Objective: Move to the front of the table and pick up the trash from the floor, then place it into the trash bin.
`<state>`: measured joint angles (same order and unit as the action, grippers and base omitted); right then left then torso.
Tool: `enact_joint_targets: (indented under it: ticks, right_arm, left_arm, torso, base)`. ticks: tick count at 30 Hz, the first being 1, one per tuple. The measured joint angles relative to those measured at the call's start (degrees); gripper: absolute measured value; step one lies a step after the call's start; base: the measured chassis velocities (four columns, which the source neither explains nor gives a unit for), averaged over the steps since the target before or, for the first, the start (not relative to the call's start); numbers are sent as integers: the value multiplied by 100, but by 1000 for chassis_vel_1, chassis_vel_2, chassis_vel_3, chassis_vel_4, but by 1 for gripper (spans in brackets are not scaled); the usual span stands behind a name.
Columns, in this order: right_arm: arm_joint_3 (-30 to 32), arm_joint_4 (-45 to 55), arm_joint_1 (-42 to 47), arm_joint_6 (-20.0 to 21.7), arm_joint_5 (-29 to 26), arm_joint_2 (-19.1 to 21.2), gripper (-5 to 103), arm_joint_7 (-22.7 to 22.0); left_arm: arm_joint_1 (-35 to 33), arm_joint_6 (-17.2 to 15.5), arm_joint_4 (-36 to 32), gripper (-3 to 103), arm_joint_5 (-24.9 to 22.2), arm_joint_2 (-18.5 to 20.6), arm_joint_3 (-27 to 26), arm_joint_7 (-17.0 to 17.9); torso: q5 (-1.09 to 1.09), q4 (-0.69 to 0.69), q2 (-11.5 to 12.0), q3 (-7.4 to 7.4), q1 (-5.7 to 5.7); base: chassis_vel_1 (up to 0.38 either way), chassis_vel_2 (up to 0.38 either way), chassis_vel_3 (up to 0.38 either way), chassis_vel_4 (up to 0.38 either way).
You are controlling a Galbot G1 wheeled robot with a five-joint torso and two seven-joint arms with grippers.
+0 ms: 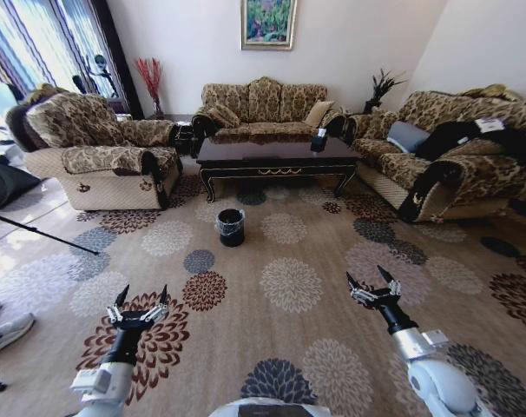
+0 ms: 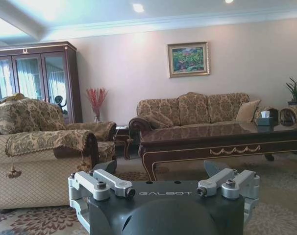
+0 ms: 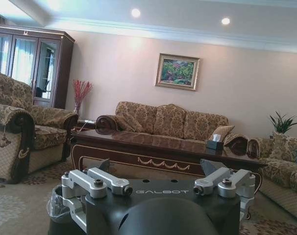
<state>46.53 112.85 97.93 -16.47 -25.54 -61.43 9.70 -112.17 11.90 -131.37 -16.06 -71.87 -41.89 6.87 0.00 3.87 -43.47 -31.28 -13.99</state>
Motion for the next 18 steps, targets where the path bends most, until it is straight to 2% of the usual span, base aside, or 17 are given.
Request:
enact_joint_targets:
  ticks: [18]
  right_arm:
    - [0, 0, 0, 0, 0, 0, 100, 0]
  left_arm:
    - [0, 0, 0, 100, 0, 0, 0, 0]
  torso:
    - [0, 0, -439, -260, -182]
  base:
    - [0, 0, 0, 0]
